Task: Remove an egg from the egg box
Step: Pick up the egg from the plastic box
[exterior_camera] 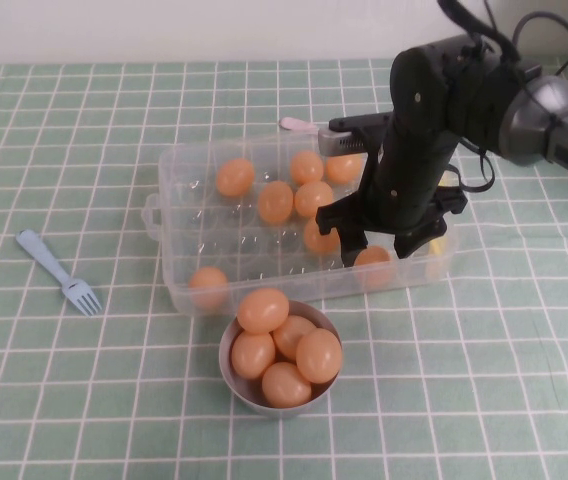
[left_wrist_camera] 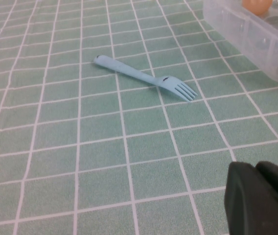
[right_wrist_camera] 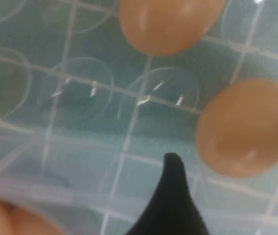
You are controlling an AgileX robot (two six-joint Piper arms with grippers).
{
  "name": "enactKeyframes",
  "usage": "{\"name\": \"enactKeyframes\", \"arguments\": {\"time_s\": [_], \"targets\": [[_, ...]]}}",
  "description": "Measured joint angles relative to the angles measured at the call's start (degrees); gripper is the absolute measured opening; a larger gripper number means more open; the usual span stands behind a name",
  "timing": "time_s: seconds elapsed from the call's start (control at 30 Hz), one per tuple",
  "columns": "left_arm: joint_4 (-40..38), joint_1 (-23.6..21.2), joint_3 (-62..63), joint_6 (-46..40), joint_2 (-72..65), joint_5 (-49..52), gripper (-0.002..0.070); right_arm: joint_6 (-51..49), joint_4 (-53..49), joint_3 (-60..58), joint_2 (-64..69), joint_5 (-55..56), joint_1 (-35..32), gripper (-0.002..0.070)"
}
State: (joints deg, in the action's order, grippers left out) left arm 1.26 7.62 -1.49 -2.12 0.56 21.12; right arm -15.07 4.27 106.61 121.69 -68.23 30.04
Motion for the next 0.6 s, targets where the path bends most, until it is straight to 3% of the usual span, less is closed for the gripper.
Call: {"name": "enactKeyframes", "arguments": {"time_s": [0.6], "targets": [[0.0,0.0,0.0,0.0,0.0,0.0,-0.0003,0.14,-0.44,0.0,1.98,2.03,-0.04,0.0494]]}}
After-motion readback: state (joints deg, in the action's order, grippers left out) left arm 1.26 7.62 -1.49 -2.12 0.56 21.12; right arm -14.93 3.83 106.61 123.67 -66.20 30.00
